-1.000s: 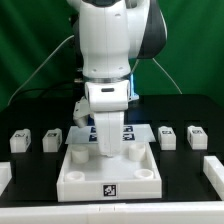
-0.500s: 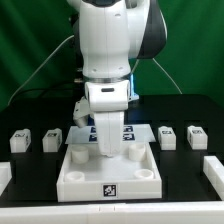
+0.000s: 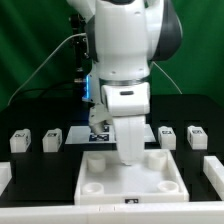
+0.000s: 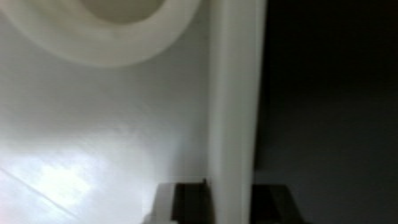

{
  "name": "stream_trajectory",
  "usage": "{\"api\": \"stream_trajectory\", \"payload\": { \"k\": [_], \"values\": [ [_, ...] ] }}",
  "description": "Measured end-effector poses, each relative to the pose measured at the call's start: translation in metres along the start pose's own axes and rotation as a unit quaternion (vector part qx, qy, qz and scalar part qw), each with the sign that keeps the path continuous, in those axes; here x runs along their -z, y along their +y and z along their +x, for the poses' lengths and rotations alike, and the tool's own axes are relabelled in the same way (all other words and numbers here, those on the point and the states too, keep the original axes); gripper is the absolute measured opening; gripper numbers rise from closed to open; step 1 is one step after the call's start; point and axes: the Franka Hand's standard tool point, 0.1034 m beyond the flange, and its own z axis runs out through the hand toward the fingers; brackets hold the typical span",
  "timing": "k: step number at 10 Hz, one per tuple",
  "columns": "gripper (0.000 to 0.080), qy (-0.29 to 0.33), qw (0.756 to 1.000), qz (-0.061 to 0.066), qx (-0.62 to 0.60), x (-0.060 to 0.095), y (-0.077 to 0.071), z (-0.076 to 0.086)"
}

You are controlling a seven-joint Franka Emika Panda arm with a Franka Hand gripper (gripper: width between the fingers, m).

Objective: Assemble one leg

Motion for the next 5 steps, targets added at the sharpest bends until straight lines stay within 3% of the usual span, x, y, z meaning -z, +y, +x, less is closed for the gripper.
{"api": "stream_trajectory", "payload": {
  "k": [2,5],
  "values": [
    [0.0063,0.002,1.0,0.002,-0.013,0.002,0.013,0.022],
    [0.0064,0.002,1.0,0.015,-0.001,-0.003,0.014,0.04]
  ]
}}
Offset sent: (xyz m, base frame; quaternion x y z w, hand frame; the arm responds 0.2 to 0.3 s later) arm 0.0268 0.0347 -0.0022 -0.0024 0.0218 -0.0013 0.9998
